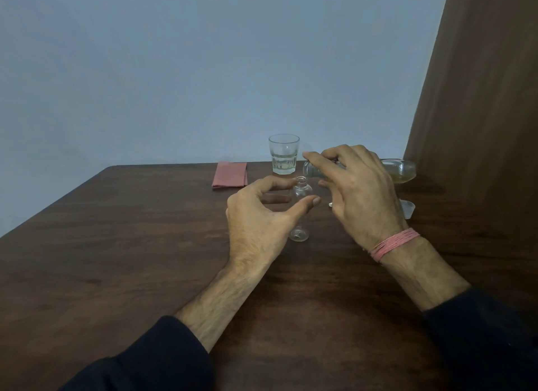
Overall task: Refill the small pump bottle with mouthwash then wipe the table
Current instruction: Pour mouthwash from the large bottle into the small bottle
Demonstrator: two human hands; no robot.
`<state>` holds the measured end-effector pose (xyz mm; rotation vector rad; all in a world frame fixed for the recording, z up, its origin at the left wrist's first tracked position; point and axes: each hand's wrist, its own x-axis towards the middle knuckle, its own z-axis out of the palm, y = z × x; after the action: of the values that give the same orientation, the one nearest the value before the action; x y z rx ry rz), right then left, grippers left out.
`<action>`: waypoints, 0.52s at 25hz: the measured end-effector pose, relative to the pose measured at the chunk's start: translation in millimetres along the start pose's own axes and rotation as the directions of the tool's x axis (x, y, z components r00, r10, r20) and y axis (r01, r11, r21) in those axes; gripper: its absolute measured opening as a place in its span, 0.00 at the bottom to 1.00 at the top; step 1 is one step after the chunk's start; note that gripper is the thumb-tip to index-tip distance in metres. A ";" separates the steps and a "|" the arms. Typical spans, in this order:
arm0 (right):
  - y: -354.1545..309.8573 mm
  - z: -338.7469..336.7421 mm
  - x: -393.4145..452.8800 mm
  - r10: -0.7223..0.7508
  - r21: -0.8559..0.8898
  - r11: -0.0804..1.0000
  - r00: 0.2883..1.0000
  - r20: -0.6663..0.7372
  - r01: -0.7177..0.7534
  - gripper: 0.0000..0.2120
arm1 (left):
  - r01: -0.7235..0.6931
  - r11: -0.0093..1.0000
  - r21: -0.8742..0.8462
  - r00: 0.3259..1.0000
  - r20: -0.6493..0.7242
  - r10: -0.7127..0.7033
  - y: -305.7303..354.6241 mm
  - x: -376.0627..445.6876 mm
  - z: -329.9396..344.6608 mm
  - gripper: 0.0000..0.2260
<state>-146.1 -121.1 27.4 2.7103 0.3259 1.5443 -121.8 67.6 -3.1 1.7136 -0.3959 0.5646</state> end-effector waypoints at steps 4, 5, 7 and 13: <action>0.1 -1.3 1.1 -0.012 0.002 1.000 1.000 -0.014 0.012 0.31 | 0.007 1.000 0.004 1.000 -0.003 -0.007 0.6 0.1 -0.4 0.19; -0.1 -1.5 1.3 -0.014 0.002 1.000 1.000 -0.014 0.014 0.31 | 0.006 1.000 0.007 1.000 -0.005 -0.006 0.7 0.1 -0.6 0.19; -0.4 -2.2 1.4 -0.019 -0.004 1.000 1.000 -0.008 0.019 0.30 | 0.002 1.000 0.005 1.000 -0.007 -0.002 0.6 0.0 -0.4 0.19; 0.3 -3.0 1.4 -0.024 -0.014 1.000 1.000 -0.008 0.024 0.31 | 0.005 1.000 0.004 1.000 -0.009 -0.005 0.0 0.2 0.4 0.19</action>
<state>-147.8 -121.4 30.2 2.6807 0.3446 1.5456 -121.6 67.2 -3.1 1.7143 -0.3838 0.5698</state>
